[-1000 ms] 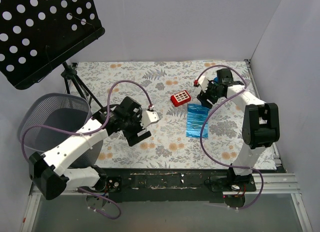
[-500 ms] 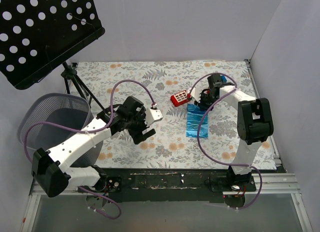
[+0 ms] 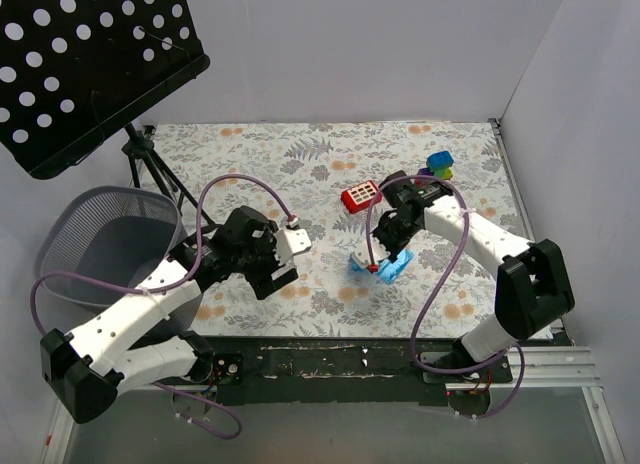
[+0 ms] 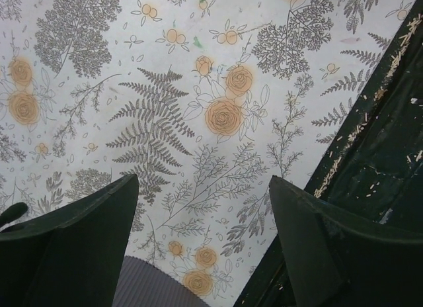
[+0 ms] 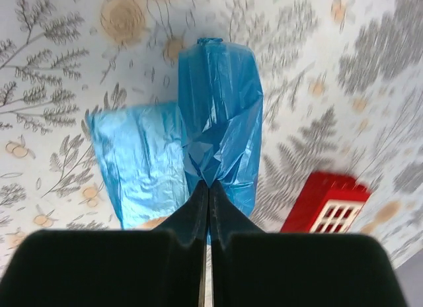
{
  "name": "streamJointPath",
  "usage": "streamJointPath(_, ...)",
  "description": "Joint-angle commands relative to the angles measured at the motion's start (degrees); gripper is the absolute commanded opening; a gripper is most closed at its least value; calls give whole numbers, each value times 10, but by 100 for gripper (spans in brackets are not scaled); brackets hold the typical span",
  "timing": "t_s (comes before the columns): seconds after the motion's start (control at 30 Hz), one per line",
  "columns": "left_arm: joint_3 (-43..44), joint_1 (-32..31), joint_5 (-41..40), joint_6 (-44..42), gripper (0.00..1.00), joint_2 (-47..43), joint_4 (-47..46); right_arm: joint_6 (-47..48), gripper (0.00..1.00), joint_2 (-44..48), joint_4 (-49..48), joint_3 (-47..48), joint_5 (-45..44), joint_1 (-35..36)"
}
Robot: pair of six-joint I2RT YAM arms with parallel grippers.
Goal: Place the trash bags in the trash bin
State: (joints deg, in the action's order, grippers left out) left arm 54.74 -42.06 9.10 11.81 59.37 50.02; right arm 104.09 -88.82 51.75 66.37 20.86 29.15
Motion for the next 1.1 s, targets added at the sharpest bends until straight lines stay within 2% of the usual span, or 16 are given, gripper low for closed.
streamJointPath(0.0,-21,1,12,22,81,-18,-11,60,1,-35,-4,17,15,76)
streamJointPath(0.07,-26,1,14,36,81,-19,-16,-32,25,-84,-63,44,21,114)
streamJointPath(0.13,-27,1,14,50,81,-17,-18,-176,47,-133,-111,98,38,133)
streamJointPath(0.23,-24,1,14,80,83,-8,-20,-378,74,-165,-151,201,65,103)
streamJointPath(0.33,-24,1,14,95,84,7,-33,-505,77,-120,-185,182,95,43)
streamJointPath(0.4,-30,2,15,94,85,21,-47,-564,78,-71,-232,128,62,9)
streamJointPath(0.47,-33,5,25,85,85,35,-64,-605,77,-35,-241,64,47,-22)
streamJointPath(0.53,-38,7,34,71,84,52,-86,-602,75,-19,-208,21,21,-37)
streamJointPath(0.67,-55,11,27,71,82,89,-160,-658,71,-21,-195,-39,-37,-53)
streamJointPath(0.73,-56,14,16,94,81,108,-210,-722,68,-38,-193,-38,-29,-79)
streamJointPath(0.9,-31,15,49,190,84,164,-277,-868,57,-33,-217,-54,-35,-160)
streamJointPath(1.07,-37,18,65,201,84,166,-283,-911,56,-27,-198,-102,32,-202)
